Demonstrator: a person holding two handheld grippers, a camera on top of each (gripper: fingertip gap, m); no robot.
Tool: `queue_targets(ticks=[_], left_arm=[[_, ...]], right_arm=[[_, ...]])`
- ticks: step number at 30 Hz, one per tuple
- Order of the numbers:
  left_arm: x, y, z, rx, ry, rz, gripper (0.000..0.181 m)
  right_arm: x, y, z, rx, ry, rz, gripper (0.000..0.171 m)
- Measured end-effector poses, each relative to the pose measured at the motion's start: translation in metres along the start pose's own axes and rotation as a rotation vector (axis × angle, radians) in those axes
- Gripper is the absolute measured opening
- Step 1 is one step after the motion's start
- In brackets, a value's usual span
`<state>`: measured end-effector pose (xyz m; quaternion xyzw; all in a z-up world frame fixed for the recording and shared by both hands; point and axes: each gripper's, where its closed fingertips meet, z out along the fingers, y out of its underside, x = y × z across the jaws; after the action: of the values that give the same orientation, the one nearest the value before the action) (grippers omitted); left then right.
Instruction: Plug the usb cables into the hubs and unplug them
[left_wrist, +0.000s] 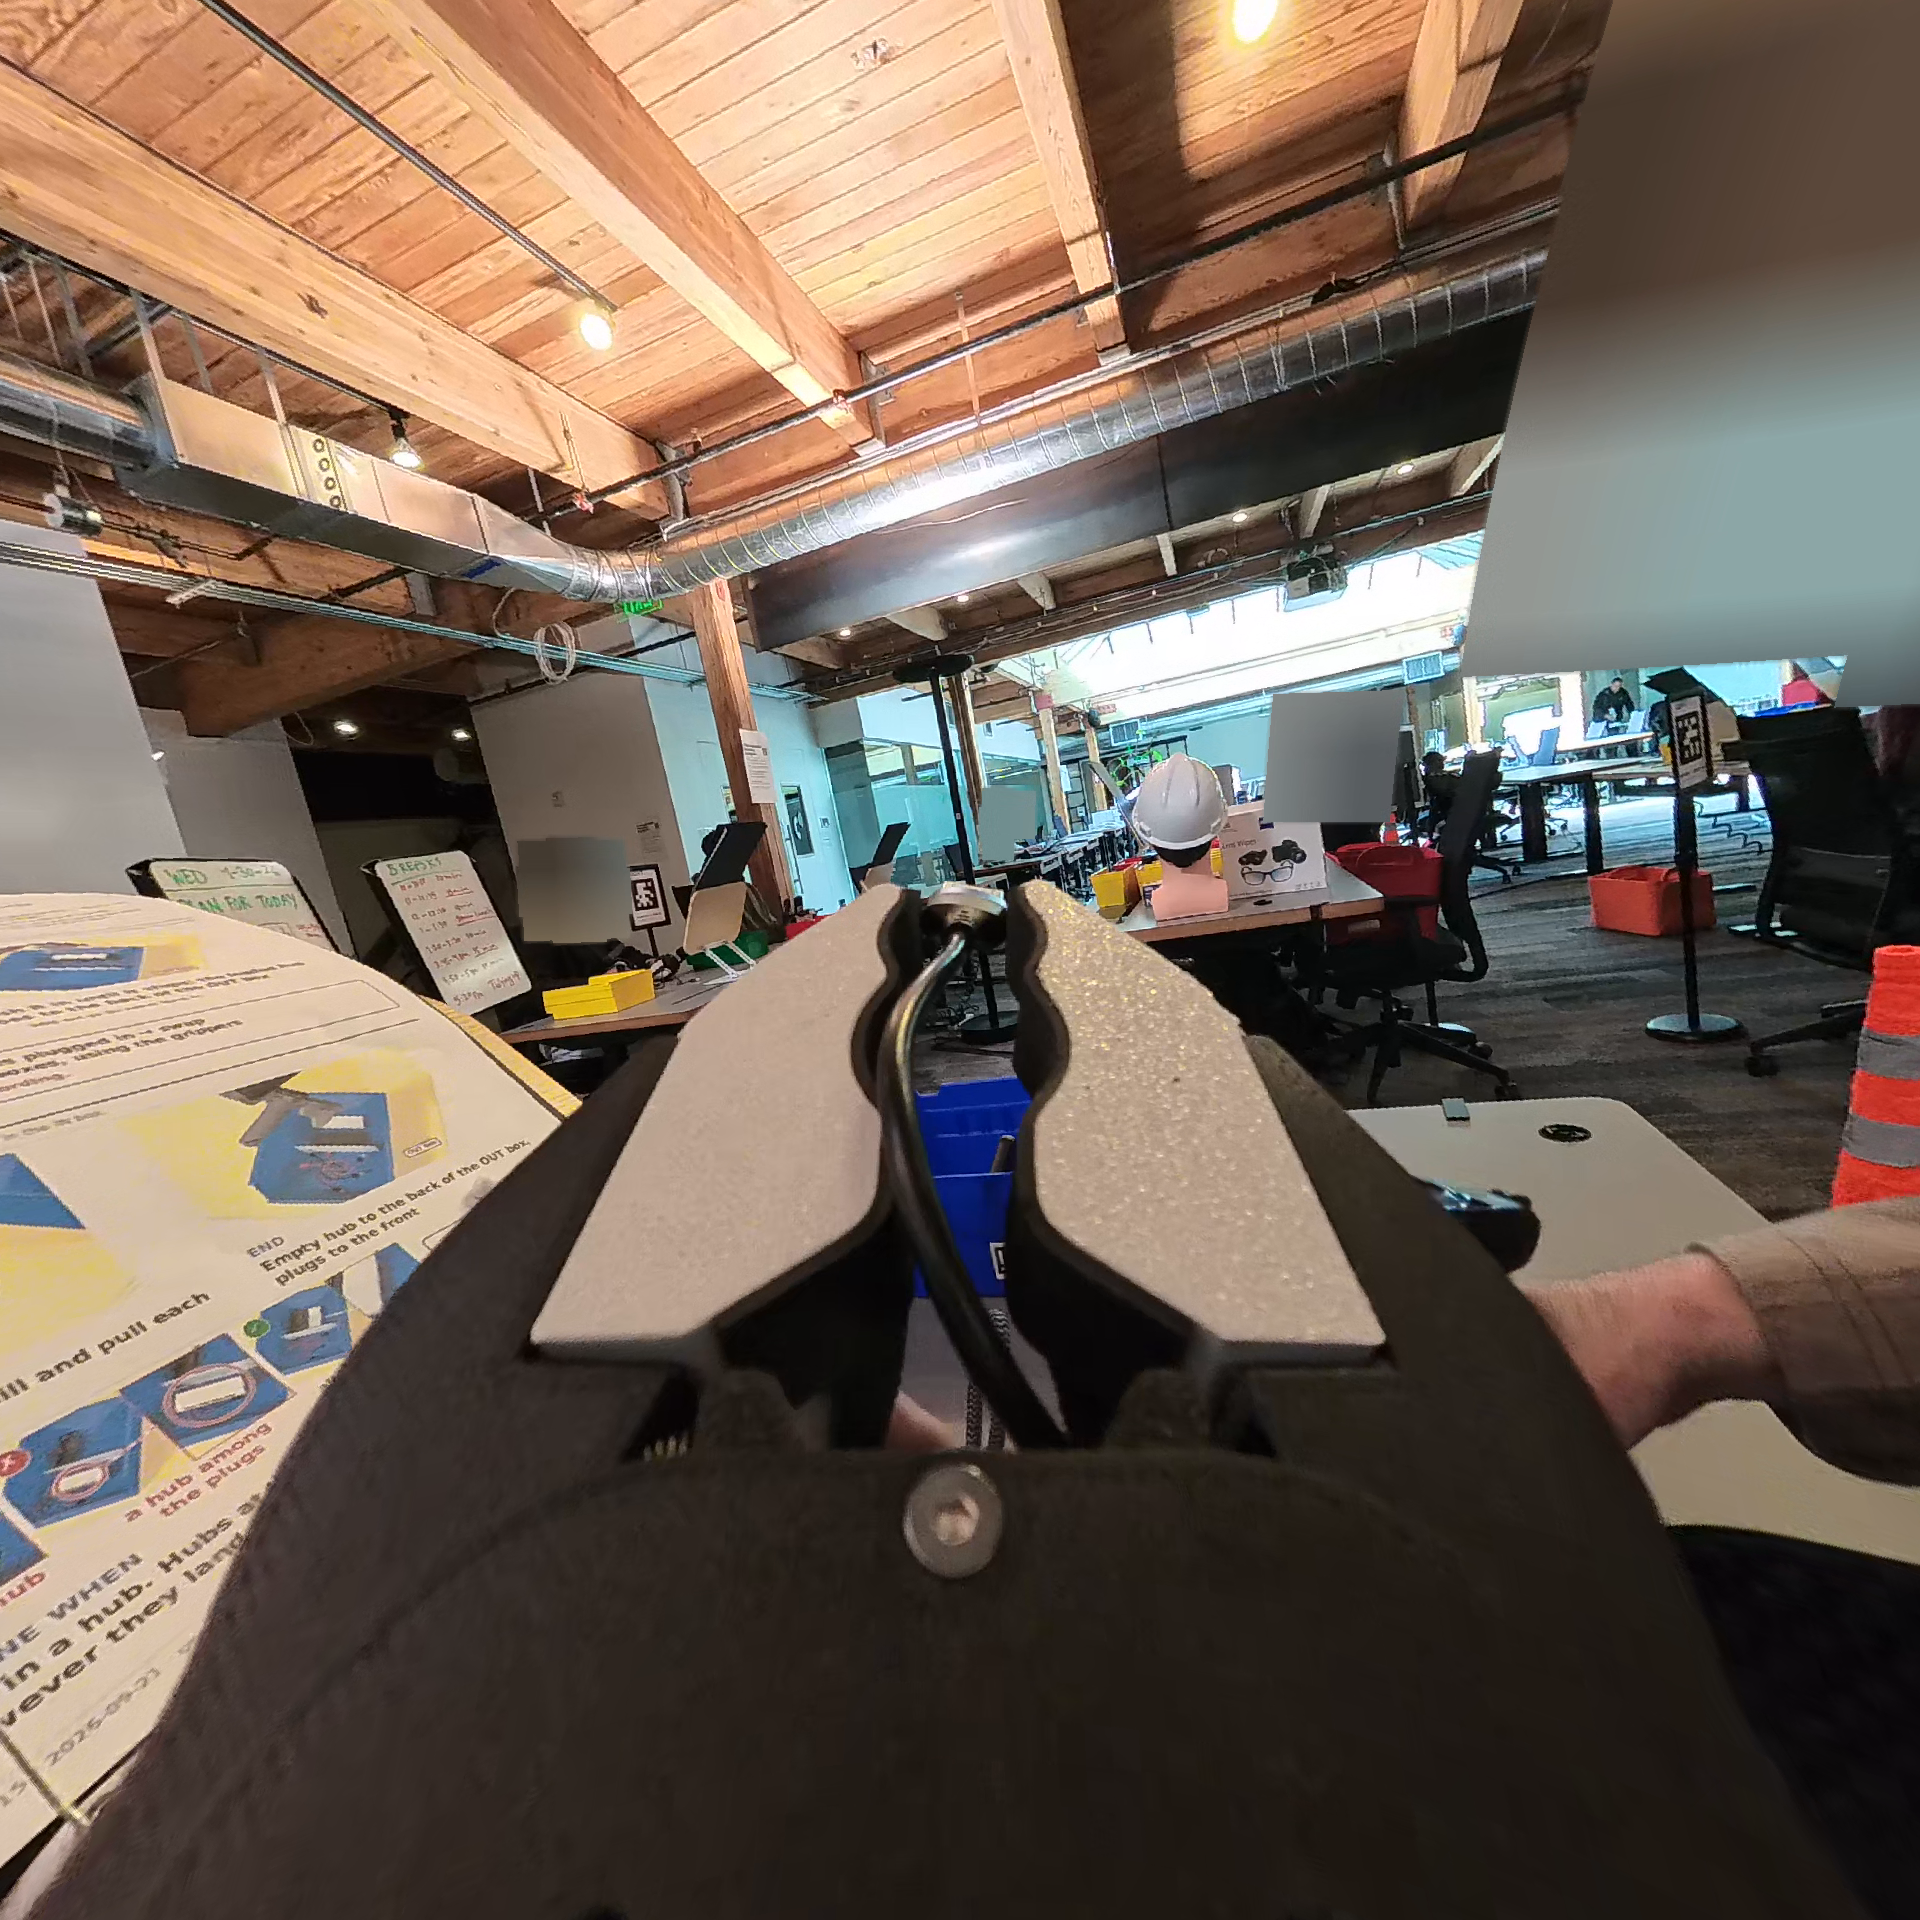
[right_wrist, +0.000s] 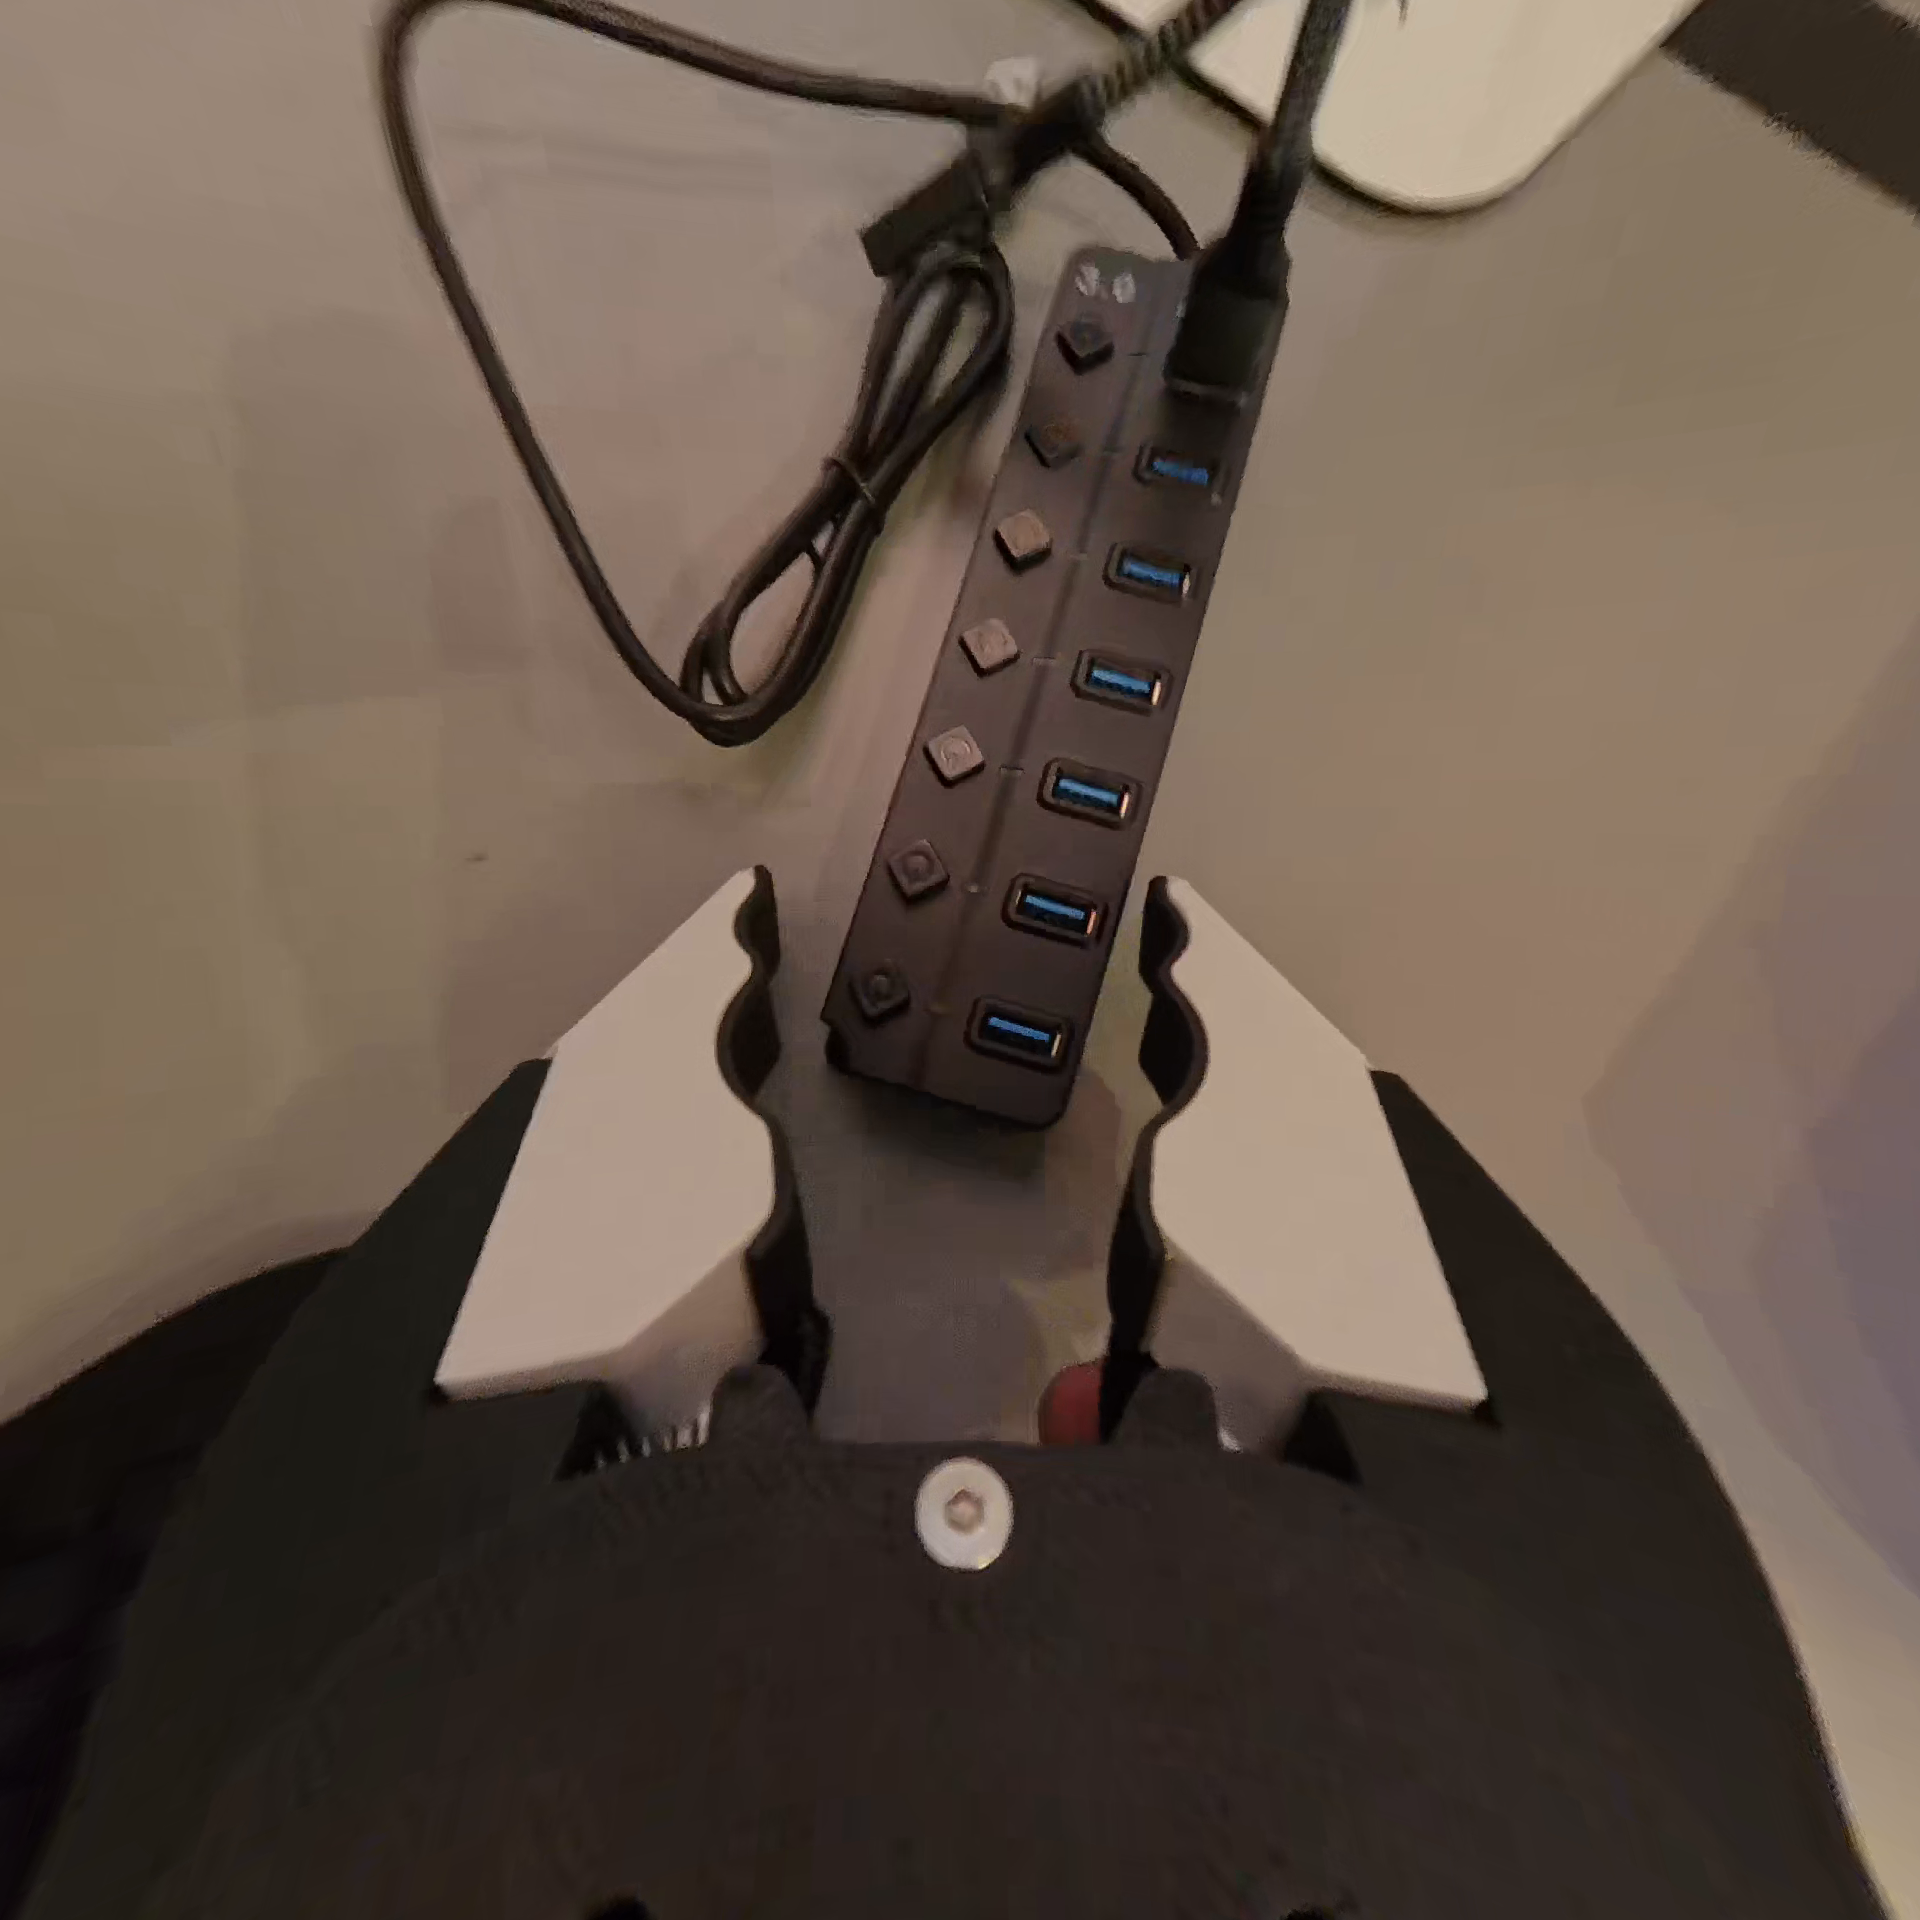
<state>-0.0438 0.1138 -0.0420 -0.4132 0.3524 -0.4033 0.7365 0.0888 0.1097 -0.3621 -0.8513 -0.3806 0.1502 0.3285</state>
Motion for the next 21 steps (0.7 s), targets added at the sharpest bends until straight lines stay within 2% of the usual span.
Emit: queue_targets(ticks=[2, 4, 7, 12, 14, 21], left_arm=[[-0.001, -0.001, -0.001, 0.001, -0.004, 0.003, 0.015], [-0.003, -0.002, -0.002, 0.004, -0.008, 0.0, 0.016], [-0.006, -0.001, -0.004, 0.002, -0.015, 0.002, 0.015], [-0.009, -0.001, -0.006, 0.002, -0.023, 0.003, 0.015], [-0.009, 0.0, -0.006, 0.0, -0.024, 0.0, 0.015], [-0.008, 0.002, -0.004, -0.007, -0.02, 0.0, 0.015]], right_arm=[[-0.002, -0.012, -0.009, 0.007, -0.053, -0.057, 0.069], [0.005, -0.027, -0.013, 0.009, -0.074, -0.077, 0.077], [0.01, -0.037, -0.01, -0.045, -0.085, -0.12, 0.074], [0.003, -0.009, 0.012, -0.255, -0.062, -0.177, 0.071], [0.006, -0.007, 0.015, -0.259, -0.051, -0.19, 0.061], [0.005, 0.0, 0.008, -0.309, -0.184, -0.417, 0.058]])
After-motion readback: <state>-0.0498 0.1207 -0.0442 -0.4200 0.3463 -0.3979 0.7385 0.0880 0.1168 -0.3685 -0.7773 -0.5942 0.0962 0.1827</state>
